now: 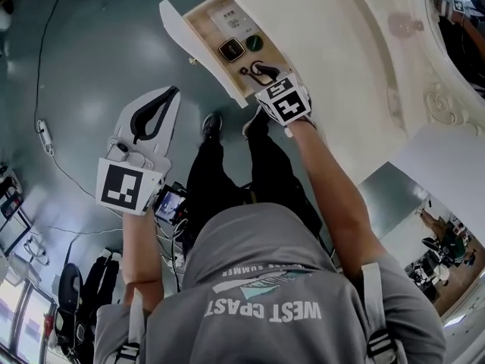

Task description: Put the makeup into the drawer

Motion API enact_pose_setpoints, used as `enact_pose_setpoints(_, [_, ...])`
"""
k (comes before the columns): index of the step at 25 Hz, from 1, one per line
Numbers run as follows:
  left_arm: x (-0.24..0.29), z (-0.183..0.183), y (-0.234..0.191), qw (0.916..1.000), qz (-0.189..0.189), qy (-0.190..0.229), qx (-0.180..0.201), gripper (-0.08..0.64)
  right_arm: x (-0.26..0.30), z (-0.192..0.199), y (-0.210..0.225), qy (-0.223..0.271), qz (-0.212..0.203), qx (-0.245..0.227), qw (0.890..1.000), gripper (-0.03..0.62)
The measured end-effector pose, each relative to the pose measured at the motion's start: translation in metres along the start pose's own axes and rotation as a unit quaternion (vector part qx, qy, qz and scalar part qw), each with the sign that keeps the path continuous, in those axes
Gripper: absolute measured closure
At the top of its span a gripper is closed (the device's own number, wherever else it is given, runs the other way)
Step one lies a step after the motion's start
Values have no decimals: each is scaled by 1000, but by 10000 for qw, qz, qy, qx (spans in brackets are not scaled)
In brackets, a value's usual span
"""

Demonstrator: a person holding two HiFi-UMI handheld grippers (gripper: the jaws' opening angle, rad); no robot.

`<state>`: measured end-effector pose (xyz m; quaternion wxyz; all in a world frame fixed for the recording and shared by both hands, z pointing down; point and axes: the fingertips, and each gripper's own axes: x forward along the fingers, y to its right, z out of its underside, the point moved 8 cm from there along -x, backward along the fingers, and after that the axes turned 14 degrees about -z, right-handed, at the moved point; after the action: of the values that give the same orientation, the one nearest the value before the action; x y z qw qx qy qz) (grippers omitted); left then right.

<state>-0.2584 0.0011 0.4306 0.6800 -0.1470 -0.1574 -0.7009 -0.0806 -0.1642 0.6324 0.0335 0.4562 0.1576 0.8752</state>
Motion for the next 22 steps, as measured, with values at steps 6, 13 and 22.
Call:
enact_pose_setpoints(6, [-8, -28, 10, 9996, 118, 169, 186, 558, -52, -20, -12, 638, 110, 90, 9979, 486])
enact_pose_setpoints(13, [-20, -69, 23, 9972, 328, 496, 462, 558, -144, -49, -31, 1533, 567, -78, 9865, 591])
enact_pose_setpoints(22, [-41, -124, 38, 9887, 484, 1097, 895, 558, -284, -71, -87, 2614, 1132, -428, 9576, 592])
